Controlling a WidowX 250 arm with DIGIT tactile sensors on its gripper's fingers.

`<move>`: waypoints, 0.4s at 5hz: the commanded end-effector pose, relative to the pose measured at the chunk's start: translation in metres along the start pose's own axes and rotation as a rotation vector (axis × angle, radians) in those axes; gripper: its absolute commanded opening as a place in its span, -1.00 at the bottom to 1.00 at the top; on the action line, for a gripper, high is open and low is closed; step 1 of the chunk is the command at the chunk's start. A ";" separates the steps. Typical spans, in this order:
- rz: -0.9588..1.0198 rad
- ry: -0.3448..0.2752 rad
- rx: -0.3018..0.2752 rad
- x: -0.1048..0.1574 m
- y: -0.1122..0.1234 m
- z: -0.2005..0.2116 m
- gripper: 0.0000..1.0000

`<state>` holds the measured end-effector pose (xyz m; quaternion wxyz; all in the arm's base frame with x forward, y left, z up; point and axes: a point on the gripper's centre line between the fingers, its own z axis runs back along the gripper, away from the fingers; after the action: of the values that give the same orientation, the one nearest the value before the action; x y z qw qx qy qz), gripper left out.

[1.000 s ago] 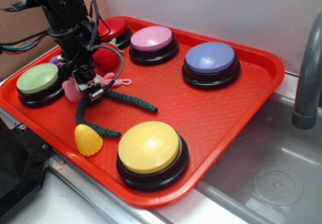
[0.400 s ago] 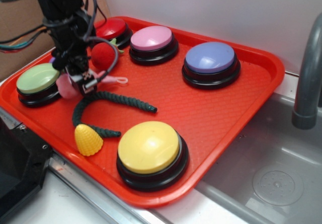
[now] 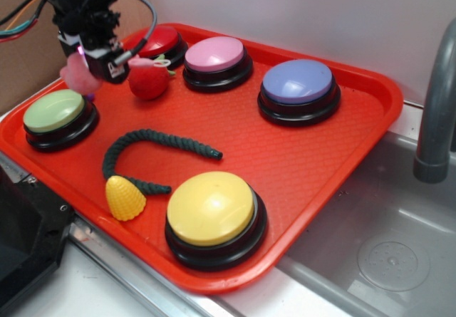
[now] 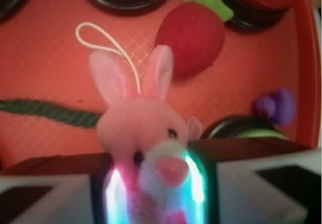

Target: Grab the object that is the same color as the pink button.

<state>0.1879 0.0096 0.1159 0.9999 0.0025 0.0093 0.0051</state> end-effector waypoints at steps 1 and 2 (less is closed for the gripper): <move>0.090 0.043 -0.046 0.002 -0.018 0.039 -1.00; 0.079 -0.003 -0.040 0.001 -0.022 0.047 -1.00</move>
<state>0.1818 -0.0133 0.1494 0.9979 -0.0150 0.0360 0.0508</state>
